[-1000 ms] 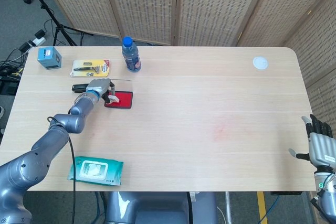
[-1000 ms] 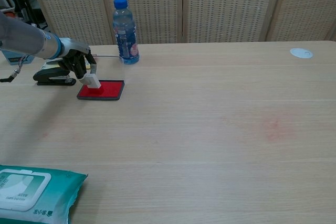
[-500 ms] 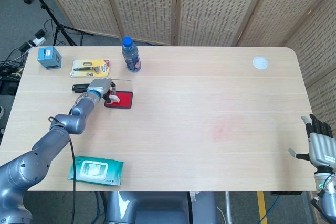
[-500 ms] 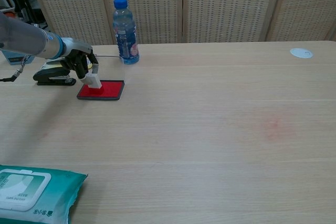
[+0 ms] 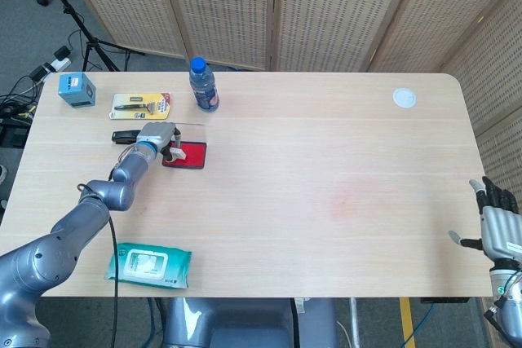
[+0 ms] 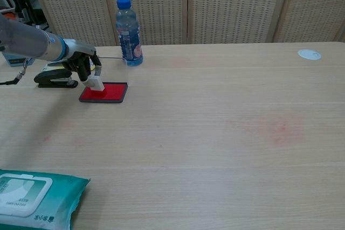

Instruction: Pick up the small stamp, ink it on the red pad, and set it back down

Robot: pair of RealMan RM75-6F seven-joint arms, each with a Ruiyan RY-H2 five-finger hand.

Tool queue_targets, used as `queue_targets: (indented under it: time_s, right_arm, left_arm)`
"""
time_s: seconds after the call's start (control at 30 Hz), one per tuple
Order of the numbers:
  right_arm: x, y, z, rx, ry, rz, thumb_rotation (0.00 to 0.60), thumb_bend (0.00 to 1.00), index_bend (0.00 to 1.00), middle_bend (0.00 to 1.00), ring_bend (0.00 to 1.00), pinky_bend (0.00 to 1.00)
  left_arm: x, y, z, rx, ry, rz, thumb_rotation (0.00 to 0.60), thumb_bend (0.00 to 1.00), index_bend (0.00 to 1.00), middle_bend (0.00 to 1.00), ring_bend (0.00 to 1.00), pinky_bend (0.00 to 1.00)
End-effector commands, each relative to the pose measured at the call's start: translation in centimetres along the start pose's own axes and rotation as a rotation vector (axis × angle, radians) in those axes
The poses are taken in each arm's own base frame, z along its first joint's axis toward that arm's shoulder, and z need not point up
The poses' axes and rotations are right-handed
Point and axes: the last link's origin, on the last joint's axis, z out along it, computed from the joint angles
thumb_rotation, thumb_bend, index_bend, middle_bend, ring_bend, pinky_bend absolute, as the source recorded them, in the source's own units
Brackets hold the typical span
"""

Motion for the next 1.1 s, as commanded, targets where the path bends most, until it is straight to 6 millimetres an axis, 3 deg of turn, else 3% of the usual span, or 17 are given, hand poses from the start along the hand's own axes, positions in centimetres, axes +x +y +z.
queue_targets:
  time_s: [0.03,0.27,0.43,0.7,1.1]
  right_arm:
    - [0.0,0.0,0.0,-0.001,0.001,0.001,0.6,0.0,0.0,0.0,0.0,0.0]
    - [0.1,0.0,-0.1,0.0,0.002,0.004,0.6,0.0,0.0,0.0,0.0,0.0]
    - [0.1,0.0,-0.1,0.002,0.001,0.004,0.6,0.0,0.0,0.0,0.0,0.0]
    - [0.0,-0.2,-0.2,0.011,0.0,0.0,0.6,0.0,0.0,0.0,0.0,0.0]
    - [0.0,-0.5,-0.5,0.021,0.003,-0.005,0.6,0.0,0.0,0.0,0.0,0.0]
  left_arm:
    - [0.0,0.0,0.0,0.001,0.004,0.006,0.6,0.41,0.65,0.97,1.0,0.99]
    - [-0.1,0.1,-0.1,0.007,0.007,0.0,0.6,0.41,0.65,0.97,1.0,0.99]
    - [1.0,0.0,-0.6,0.007,0.036,-0.007,0.6,0.41,0.65,0.97,1.0,0.99]
    - [2.9,-1.1,-2.2,0.014,0.073,-0.019,0.6,0.41,0.65,0.97,1.0,0.99]
    - [4.0,-3.8,-5.4,0.026,0.039,-0.045,0.6,0.41,0.65,0.97,1.0,0.99]
